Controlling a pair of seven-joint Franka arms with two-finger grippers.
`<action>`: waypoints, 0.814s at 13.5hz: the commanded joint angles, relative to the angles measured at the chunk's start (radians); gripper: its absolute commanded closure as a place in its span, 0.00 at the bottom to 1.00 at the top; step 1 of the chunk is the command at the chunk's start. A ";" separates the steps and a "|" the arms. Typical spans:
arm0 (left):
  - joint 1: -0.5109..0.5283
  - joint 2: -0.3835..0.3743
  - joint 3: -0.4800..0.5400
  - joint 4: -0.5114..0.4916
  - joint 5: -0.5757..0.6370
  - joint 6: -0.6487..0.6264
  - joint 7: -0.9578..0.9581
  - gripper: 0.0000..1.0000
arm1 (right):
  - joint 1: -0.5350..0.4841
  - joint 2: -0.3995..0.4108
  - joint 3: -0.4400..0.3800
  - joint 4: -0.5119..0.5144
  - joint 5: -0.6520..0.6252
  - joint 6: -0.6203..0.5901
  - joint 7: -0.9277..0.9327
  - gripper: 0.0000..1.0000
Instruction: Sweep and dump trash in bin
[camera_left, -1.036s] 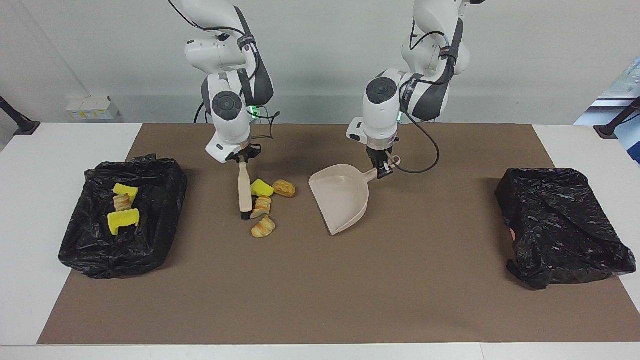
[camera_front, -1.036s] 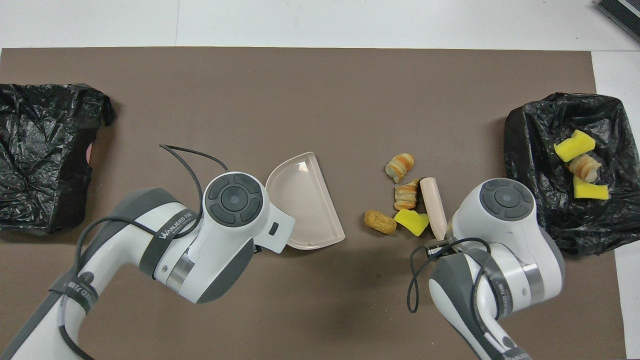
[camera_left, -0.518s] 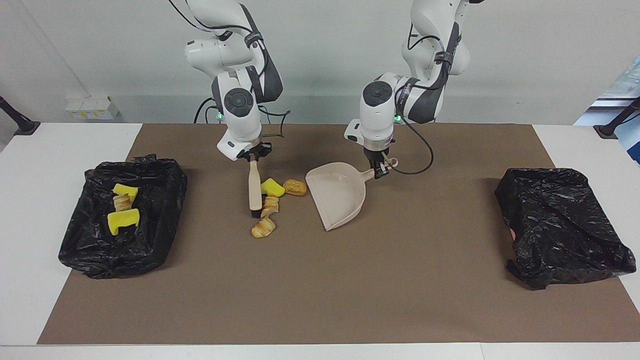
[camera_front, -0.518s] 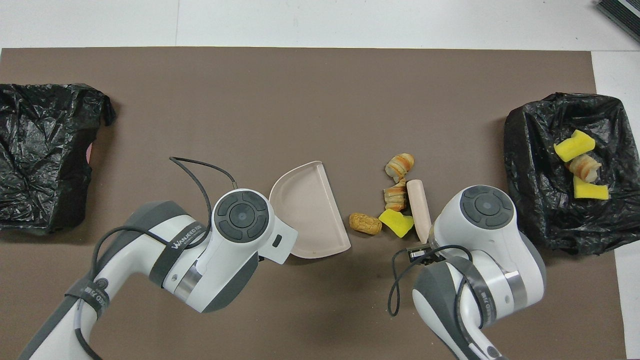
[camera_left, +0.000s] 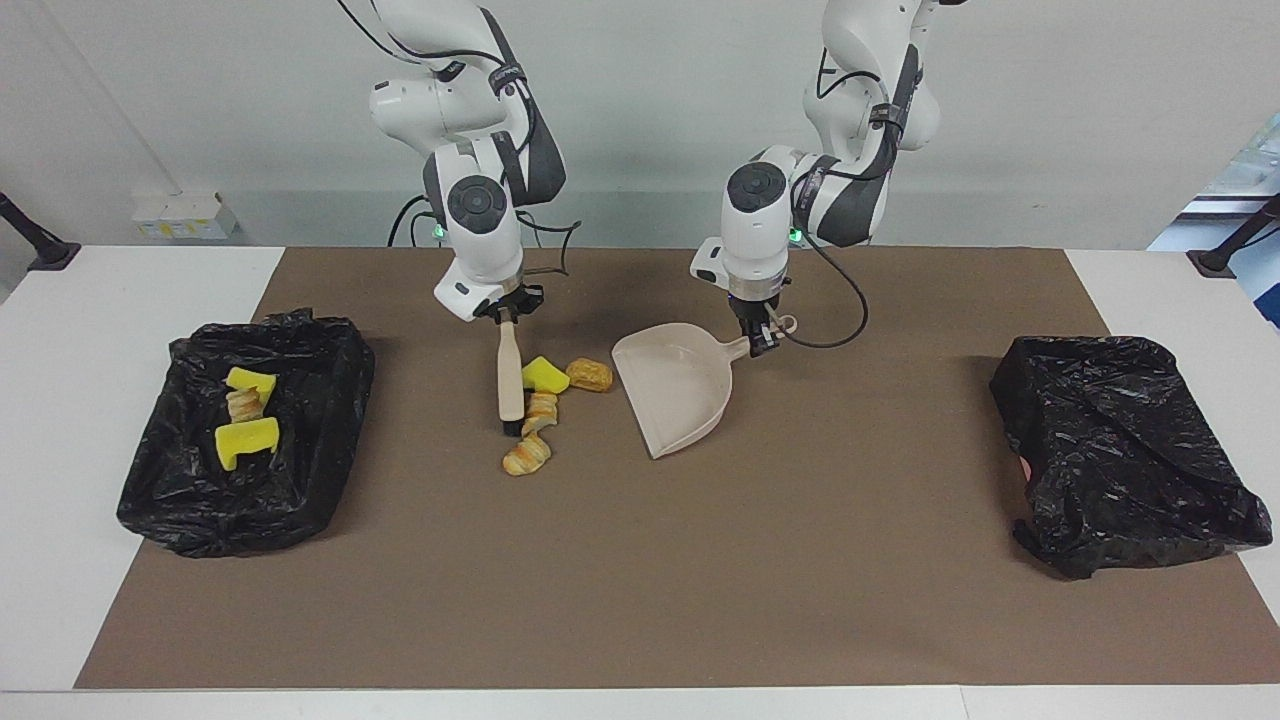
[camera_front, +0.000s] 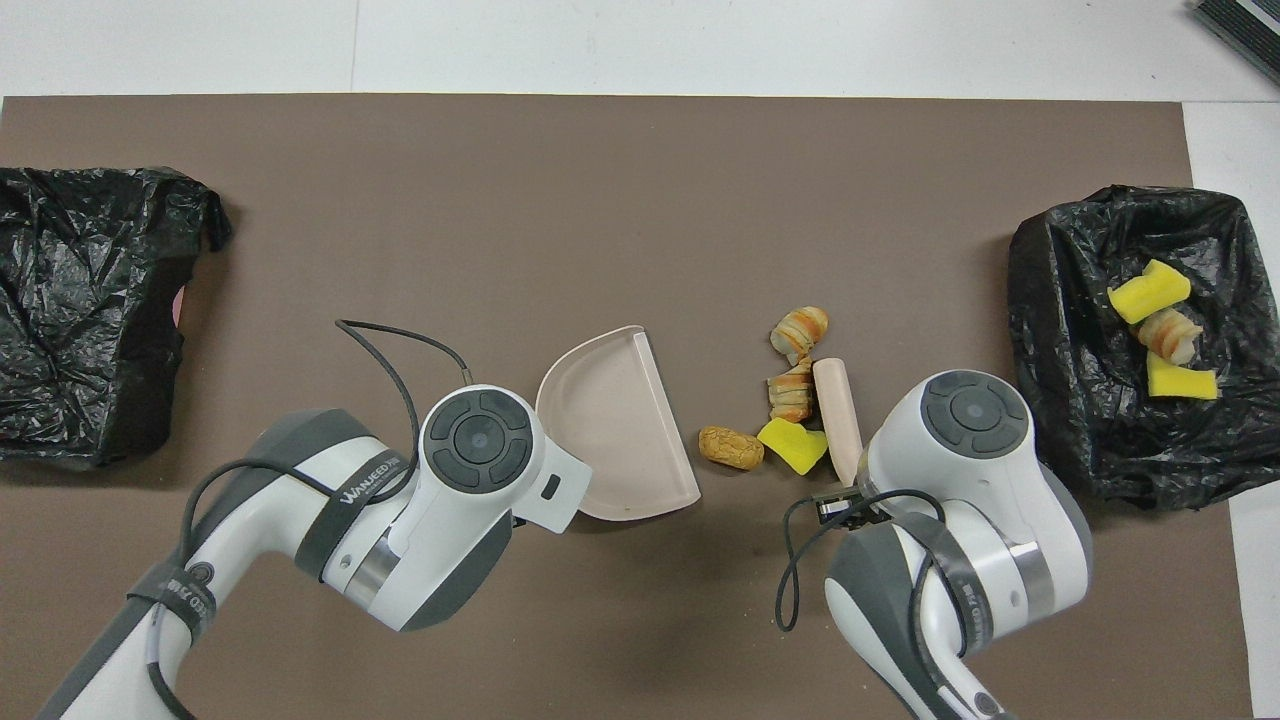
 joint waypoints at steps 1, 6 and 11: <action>-0.004 -0.040 0.006 -0.052 0.017 0.023 0.005 1.00 | -0.005 -0.009 0.002 -0.006 0.020 0.023 0.000 1.00; -0.002 -0.040 0.006 -0.052 0.017 0.032 0.005 1.00 | -0.007 -0.005 0.002 -0.004 0.020 0.024 -0.003 1.00; -0.002 -0.040 0.006 -0.052 0.017 0.031 0.005 1.00 | -0.007 -0.005 0.002 -0.003 0.018 0.023 -0.003 1.00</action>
